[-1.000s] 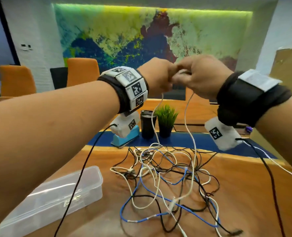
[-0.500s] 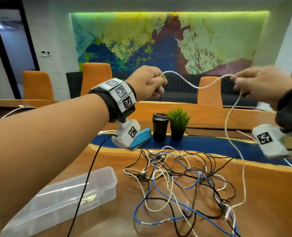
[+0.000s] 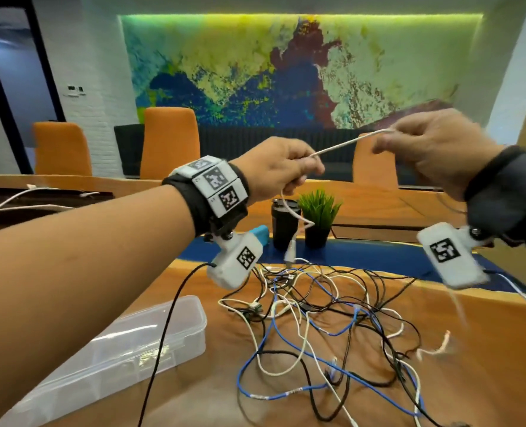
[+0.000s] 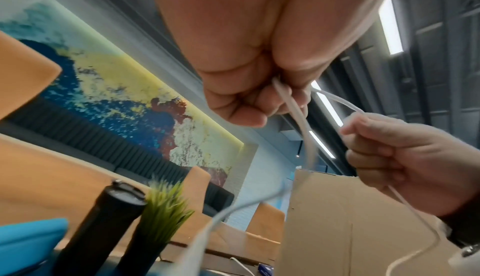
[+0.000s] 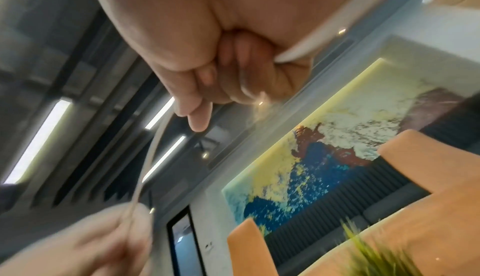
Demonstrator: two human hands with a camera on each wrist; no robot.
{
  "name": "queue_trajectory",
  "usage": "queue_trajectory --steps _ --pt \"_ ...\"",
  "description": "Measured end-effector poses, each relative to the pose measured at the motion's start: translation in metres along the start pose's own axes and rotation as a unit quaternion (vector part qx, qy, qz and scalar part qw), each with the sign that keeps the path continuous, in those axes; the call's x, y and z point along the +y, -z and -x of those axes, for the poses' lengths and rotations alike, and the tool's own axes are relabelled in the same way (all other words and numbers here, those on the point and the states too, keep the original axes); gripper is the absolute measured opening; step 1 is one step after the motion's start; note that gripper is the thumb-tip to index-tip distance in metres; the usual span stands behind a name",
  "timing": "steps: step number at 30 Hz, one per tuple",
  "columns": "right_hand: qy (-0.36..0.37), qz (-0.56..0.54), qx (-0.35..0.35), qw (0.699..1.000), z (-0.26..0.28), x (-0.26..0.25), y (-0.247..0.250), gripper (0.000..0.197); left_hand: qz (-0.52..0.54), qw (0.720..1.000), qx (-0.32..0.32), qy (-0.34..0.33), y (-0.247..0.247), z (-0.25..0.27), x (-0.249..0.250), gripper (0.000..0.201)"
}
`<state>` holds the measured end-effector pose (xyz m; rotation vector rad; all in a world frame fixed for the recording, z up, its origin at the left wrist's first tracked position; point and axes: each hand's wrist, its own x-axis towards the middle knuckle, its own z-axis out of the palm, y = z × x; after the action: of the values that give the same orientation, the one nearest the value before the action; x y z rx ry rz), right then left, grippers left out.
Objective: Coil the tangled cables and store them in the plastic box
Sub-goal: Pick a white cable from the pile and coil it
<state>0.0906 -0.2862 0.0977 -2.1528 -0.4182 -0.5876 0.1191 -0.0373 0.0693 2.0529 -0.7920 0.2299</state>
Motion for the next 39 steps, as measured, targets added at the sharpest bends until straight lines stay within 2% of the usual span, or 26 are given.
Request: queue_trajectory --steps 1,4,6,8,9,10,11,12,13,14,16,18,20,22,23,24,26,28,31,34,37,39 --pt "-0.01 -0.029 0.026 0.999 -0.001 0.006 0.011 0.031 0.008 1.0 0.01 0.012 0.003 0.006 -0.009 0.019" --pt "-0.067 -0.11 0.087 0.988 -0.003 0.026 0.037 0.065 0.065 0.996 0.025 0.058 0.015 0.022 -0.03 0.023" --pt "-0.096 -0.09 0.09 0.987 -0.001 0.042 0.045 0.063 0.108 0.99 0.019 0.09 0.022 0.029 -0.037 0.024" --pt "-0.122 0.004 0.062 0.991 -0.004 0.061 0.049 0.047 0.144 0.982 0.024 0.122 0.026 0.034 -0.038 0.023" --pt "-0.13 0.096 0.031 0.986 -0.003 0.063 0.048 0.032 0.16 0.977 0.028 0.139 0.027 0.036 -0.039 0.023" --pt "-0.139 0.215 -0.016 0.967 -0.001 0.063 0.044 0.025 0.174 0.972 0.028 0.155 0.027 0.037 -0.037 0.023" --pt "-0.131 0.324 -0.065 0.935 0.001 0.059 0.036 0.037 0.183 0.968 0.024 0.169 0.026 0.037 -0.034 0.024" --pt "-0.103 0.407 -0.108 0.901 0.005 0.051 0.026 0.058 0.187 0.966 0.015 0.177 0.023 0.036 -0.03 0.025" --pt "-0.061 0.434 -0.131 0.889 0.008 0.04 0.014 0.077 0.186 0.966 0.004 0.181 0.018 0.035 -0.023 0.026" --pt "-0.01 0.398 -0.137 0.907 0.012 0.024 0.003 0.087 0.183 0.966 -0.011 0.182 0.011 0.033 -0.016 0.026" --pt "0.047 0.244 -0.174 0.953 0.017 -0.006 -0.021 0.099 0.173 0.967 -0.043 0.183 -0.004 0.027 0.001 0.025" --pt "0.063 0.149 -0.262 0.951 0.019 -0.029 -0.041 0.108 0.163 0.969 -0.048 0.178 -0.02 0.02 0.011 0.023" --pt "0.047 0.067 -0.316 0.945 0.019 -0.036 -0.048 0.106 0.161 0.971 -0.025 0.173 -0.028 0.015 0.014 0.019" --pt "-0.033 -0.074 -0.308 0.948 0.023 -0.037 -0.045 0.111 0.168 0.969 0.004 0.181 -0.029 0.013 0.013 0.021" --pt "-0.075 -0.13 -0.289 0.945 0.023 -0.034 -0.045 0.102 0.175 0.967 0.014 0.187 -0.028 0.013 0.012 0.022" --pt "-0.097 -0.165 -0.274 0.943 0.025 -0.033 -0.047 0.082 0.185 0.963 0.018 0.193 -0.025 0.014 0.011 0.023" --pt "-0.105 -0.169 -0.233 0.952 0.028 -0.027 -0.058 0.039 0.22 0.955 0.019 0.198 -0.022 0.015 0.012 0.022" --pt "-0.106 -0.152 -0.184 0.965 0.033 -0.023 -0.076 0.007 0.256 0.946 0.017 0.197 -0.02 0.017 0.013 0.024" --pt "-0.141 -0.213 -0.107 0.961 0.035 -0.017 -0.084 0.018 0.306 0.934 -0.006 0.185 -0.018 0.022 0.008 0.025" --pt "-0.166 -0.263 -0.061 0.948 0.028 -0.012 -0.075 0.018 0.356 0.917 -0.044 0.174 -0.015 0.035 -0.001 0.023" --pt "-0.159 -0.188 -0.046 0.968 0.022 -0.003 -0.069 0.018 0.412 0.894 -0.057 0.167 -0.014 0.047 -0.006 0.023" --pt "-0.123 -0.1 -0.034 0.987 0.022 0.004 -0.07 0.02 0.454 0.876 -0.045 0.156 -0.015 0.053 -0.006 0.023"
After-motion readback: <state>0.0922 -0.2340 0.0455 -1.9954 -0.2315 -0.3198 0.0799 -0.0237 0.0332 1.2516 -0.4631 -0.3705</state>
